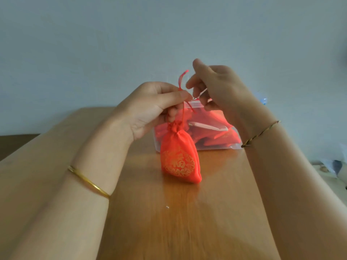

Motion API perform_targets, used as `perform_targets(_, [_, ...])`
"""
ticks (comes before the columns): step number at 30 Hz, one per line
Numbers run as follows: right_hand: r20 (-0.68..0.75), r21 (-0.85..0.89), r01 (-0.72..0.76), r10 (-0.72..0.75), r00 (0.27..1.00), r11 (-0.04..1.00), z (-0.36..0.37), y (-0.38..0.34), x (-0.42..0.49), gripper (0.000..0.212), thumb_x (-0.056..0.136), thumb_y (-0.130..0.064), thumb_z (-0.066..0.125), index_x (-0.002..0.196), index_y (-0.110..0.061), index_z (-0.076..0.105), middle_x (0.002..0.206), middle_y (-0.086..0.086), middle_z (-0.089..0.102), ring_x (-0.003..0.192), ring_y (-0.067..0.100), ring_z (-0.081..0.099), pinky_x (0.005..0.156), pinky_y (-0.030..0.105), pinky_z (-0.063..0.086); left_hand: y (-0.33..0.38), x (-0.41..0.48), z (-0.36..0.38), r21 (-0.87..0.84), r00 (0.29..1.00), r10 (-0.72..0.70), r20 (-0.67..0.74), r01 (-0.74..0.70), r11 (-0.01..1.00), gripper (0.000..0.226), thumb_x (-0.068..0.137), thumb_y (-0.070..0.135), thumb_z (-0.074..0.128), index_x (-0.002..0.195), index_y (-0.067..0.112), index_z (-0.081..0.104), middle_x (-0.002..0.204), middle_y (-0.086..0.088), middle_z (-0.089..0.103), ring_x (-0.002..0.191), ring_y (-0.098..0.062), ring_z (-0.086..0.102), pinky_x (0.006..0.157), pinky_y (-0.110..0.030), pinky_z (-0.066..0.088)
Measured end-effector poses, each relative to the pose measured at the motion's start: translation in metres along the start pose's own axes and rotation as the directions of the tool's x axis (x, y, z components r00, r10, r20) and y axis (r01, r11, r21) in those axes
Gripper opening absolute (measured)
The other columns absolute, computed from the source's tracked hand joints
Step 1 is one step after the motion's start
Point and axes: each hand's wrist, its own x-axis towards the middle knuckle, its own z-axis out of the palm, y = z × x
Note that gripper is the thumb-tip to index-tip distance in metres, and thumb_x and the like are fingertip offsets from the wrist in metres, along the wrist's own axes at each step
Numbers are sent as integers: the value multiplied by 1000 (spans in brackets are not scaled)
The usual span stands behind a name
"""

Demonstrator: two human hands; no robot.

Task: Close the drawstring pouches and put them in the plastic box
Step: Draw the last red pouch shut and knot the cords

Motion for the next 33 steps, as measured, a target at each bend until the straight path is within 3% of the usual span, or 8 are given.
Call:
perform_targets(6, [327, -24, -130, 131, 936, 991, -7, 18, -2, 29, 97, -26, 42, 76, -14, 57, 66, 1, 57, 50, 14, 45, 42, 20, 33, -9, 7, -5, -139, 999, -52, -13, 50, 989, 16, 91, 11, 51, 80, 8, 63, 56, 4, 53, 45, -3, 44, 45, -15, 39])
perform_targets(13, [374, -1, -90, 84, 924, 996, -12, 17, 0, 27, 94, -15, 48, 68, -11, 57, 56, 0, 52, 47, 10, 43, 45, 20, 32, -15, 9, -6, -232, 992, -85, -91, 62, 971, 12, 91, 10, 52, 87, 11, 64, 57, 5, 60, 48, -2, 52, 46, -13, 45])
perform_targets(16, [504, -84, -60, 94, 858, 995, -13, 16, -3, 25, 92, -15, 50, 69, -11, 59, 58, 0, 55, 47, 9, 46, 45, 18, 35, -15, 8, -3, -218, 991, -87, -106, 62, 974, 11, 88, 4, 55, 85, 9, 64, 59, 4, 63, 50, -3, 56, 50, -13, 48])
perform_targets(19, [531, -195, -37, 137, 836, 980, -18, 15, -8, 24, 93, -18, 50, 73, -9, 62, 65, 3, 60, 50, 10, 50, 43, 17, 38, -12, 6, 0, -161, 992, -71, -101, 54, 986, 14, 83, -3, 58, 82, 10, 62, 65, 0, 61, 49, -4, 54, 50, -13, 48])
perform_targets(24, [274, -66, -7, 25, 961, 998, -16, 19, 0, 16, 93, -14, 49, 87, -10, 63, 76, 3, 61, 57, 12, 52, 48, 19, 43, -5, -1, 4, 1, 998, 62, 1, -62, 998, 24, 82, -9, 58, 94, 12, 59, 70, -4, 59, 51, -10, 55, 52, -20, 51])
perform_targets(29, [419, 131, -112, 48, 907, 985, -6, 27, -1, 19, 91, -5, 48, 80, -13, 61, 59, -4, 65, 53, 9, 54, 50, 18, 43, -6, 2, 6, 316, 956, 295, 12, -283, 906, 29, 82, -9, 59, 93, 18, 57, 76, -3, 57, 60, -12, 56, 60, -21, 51])
perform_targets(33, [478, 167, -177, 78, 875, 970, -9, 34, 2, 17, 92, -5, 46, 86, -10, 62, 70, 1, 65, 53, 6, 55, 50, 18, 41, -15, 7, 5, 506, 895, 439, -84, -342, 792, 29, 79, -6, 62, 98, 17, 59, 77, -1, 58, 66, -7, 55, 62, -9, 42])
